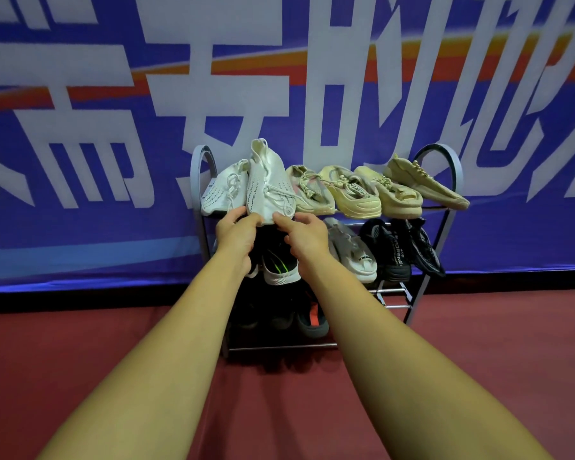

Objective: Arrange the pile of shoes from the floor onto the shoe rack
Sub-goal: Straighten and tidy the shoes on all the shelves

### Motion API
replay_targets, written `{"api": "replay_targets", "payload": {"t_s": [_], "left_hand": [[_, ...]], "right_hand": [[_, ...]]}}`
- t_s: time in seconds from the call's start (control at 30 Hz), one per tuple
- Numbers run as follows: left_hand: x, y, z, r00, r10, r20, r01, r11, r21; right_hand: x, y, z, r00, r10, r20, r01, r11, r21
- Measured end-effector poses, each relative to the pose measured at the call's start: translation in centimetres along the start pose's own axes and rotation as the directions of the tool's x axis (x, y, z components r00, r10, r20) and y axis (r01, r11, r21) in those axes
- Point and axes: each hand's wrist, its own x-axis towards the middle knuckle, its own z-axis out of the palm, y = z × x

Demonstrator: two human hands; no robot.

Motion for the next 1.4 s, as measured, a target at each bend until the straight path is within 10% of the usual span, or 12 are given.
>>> {"api": "replay_targets", "payload": {"t_s": [0.5, 0.63, 0.83, 1.23, 1.4], "left_hand": [[-1.3, 0.1, 0.0, 0.992, 0.121, -0.039, -0.113, 0.979, 0.17], [-1.5, 0.2, 1.3, 0.95, 0.268, -0.163, -0.157, 0.856, 0.493], [-2.3, 0.3, 4.1, 0.896, 0.44, 0.055, -0.37, 0.674, 0.639], [-3.1, -1.4, 10.3, 0.888, 0.397, 0.23, -0.435, 0.568, 0.699], [-2.8, -4.1, 12.6, 0.932, 0.221, 0.288, -0.36, 0.667, 0.652]], "right_hand": [[0.1, -1.2, -2.1, 0.988, -0.08, 0.13, 0.112, 0.959, -0.262], [0.9, -1.9, -4.5, 0.992, -0.102, 0.073, 0.12, 0.943, -0.31], [2.1, -2.7, -7.9, 0.991, -0.135, 0.004, 0.128, 0.928, -0.35], [2.7, -3.5, -12.9, 0.983, -0.153, -0.097, 0.092, 0.881, -0.465], [3.8, -3.1, -14.0, 0.981, -0.168, -0.098, 0.095, 0.855, -0.509]]}}
